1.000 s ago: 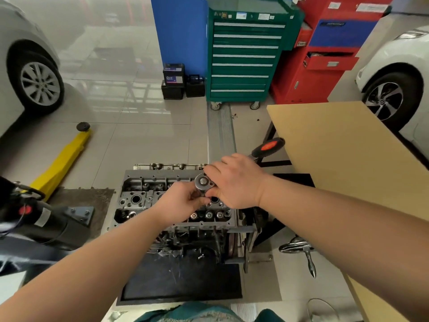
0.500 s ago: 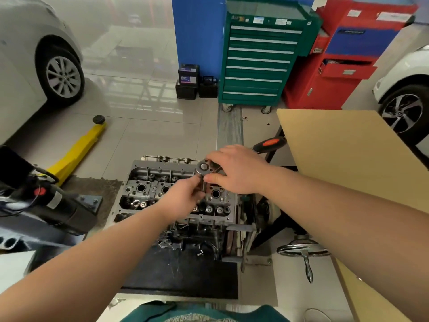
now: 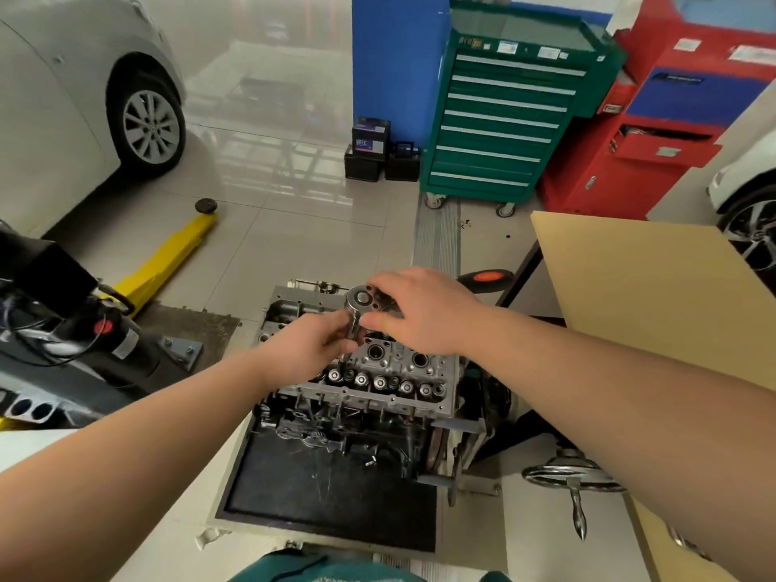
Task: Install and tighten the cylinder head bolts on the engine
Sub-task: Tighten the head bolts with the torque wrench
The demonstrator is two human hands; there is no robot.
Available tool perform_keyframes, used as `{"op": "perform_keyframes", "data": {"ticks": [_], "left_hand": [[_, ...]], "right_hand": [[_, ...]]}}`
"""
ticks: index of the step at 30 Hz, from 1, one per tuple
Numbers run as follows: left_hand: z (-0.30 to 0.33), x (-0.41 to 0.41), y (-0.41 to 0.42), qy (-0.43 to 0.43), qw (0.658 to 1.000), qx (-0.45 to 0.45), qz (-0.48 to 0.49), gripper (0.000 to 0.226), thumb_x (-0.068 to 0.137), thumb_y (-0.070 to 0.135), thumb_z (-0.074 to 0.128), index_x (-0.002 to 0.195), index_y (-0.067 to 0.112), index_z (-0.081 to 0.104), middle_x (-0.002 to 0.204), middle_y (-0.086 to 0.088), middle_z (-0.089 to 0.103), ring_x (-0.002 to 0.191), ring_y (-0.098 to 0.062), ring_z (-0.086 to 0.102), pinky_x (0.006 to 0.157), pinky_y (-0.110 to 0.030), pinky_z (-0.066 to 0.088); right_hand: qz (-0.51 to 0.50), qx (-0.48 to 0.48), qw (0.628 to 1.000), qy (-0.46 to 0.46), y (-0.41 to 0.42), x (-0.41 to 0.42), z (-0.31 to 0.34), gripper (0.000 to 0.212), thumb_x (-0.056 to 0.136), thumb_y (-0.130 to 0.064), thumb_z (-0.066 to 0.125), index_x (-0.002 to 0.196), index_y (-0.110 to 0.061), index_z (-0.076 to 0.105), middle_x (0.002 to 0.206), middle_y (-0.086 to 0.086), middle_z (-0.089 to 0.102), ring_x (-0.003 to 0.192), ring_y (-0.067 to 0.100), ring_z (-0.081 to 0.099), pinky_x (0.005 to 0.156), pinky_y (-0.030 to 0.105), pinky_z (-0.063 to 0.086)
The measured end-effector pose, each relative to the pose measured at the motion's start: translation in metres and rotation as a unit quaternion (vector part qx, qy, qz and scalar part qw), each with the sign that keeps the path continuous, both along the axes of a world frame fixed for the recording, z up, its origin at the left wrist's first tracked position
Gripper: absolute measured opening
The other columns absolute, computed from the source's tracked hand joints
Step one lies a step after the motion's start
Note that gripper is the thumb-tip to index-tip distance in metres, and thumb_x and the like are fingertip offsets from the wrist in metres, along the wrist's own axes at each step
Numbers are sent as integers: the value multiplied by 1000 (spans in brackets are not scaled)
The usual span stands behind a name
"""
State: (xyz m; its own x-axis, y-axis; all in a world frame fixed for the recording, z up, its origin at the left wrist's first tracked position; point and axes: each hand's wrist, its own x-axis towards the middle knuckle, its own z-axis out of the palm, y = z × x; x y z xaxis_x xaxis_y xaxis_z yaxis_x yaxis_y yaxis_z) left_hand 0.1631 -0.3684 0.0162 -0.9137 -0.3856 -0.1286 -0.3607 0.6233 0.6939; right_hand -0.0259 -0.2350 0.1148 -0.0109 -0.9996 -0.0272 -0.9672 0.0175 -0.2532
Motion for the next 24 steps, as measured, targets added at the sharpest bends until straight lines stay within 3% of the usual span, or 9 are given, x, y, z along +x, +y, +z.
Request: {"op": "perform_keyframes", "data": {"ticks": [3, 7, 10, 12, 16, 20, 24], "left_hand": [[-5, 3, -1, 0, 1000, 28, 12, 19, 104, 26, 64, 118, 37, 59, 109, 19, 73, 100, 7, 67, 84, -13, 48], [-10, 0, -2, 3, 999, 51, 17, 14, 104, 26, 63, 117, 33, 60, 109, 13, 74, 103, -5, 70, 91, -28, 55], [-11, -1, 0, 9, 999, 50, 6, 16, 105, 25, 63, 120, 23, 61, 108, 6, 75, 102, -12, 71, 90, -35, 56], [-13, 0, 0, 14, 999, 49, -1, 16, 105, 22, 63, 120, 21, 61, 108, 5, 75, 102, -11, 70, 90, -34, 54], [-16, 2, -2, 10, 999, 39, -8, 15, 105, 21, 63, 119, 16, 62, 108, -1, 75, 103, -21, 71, 96, -48, 55], [-20, 0, 4, 36, 999, 38, -9, 16, 104, 18, 65, 119, 19, 65, 109, 4, 75, 105, -16, 70, 98, -42, 55], [-24, -2, 6, 46, 999, 27, -8, 13, 103, 20, 66, 115, 22, 67, 104, 10, 74, 99, -11, 69, 92, -37, 55]], "right_hand": [[5, 4, 1000, 6, -6, 3, -4, 46, 97, -65, 50, 120, -26, 59, 94, -13, 59, 87, 15, 56, 69, 35, 41], [9, 12, 1000, 21, -11, 2, -1, 44, 97, -66, 49, 117, -28, 57, 92, -14, 57, 86, 15, 55, 70, 35, 41], [25, 28, 998, 40, -12, 2, 3, 41, 97, -65, 48, 111, -28, 56, 93, -12, 58, 88, 17, 56, 76, 39, 48], [29, 44, 998, 44, -11, 3, 2, 45, 97, -65, 48, 117, -26, 58, 99, -9, 61, 93, 18, 56, 83, 42, 51], [29, 42, 998, 38, -10, 6, -1, 50, 99, -64, 48, 128, -25, 58, 109, -6, 64, 101, 19, 58, 91, 45, 51], [78, 27, 994, 64, -10, 2, 3, 56, 99, -60, 52, 142, -25, 52, 118, -6, 64, 112, 19, 56, 105, 42, 41], [129, 37, 984, 117, -14, -3, 12, 59, 99, -60, 50, 148, -26, 47, 120, -5, 62, 116, 19, 53, 105, 40, 33]]}}
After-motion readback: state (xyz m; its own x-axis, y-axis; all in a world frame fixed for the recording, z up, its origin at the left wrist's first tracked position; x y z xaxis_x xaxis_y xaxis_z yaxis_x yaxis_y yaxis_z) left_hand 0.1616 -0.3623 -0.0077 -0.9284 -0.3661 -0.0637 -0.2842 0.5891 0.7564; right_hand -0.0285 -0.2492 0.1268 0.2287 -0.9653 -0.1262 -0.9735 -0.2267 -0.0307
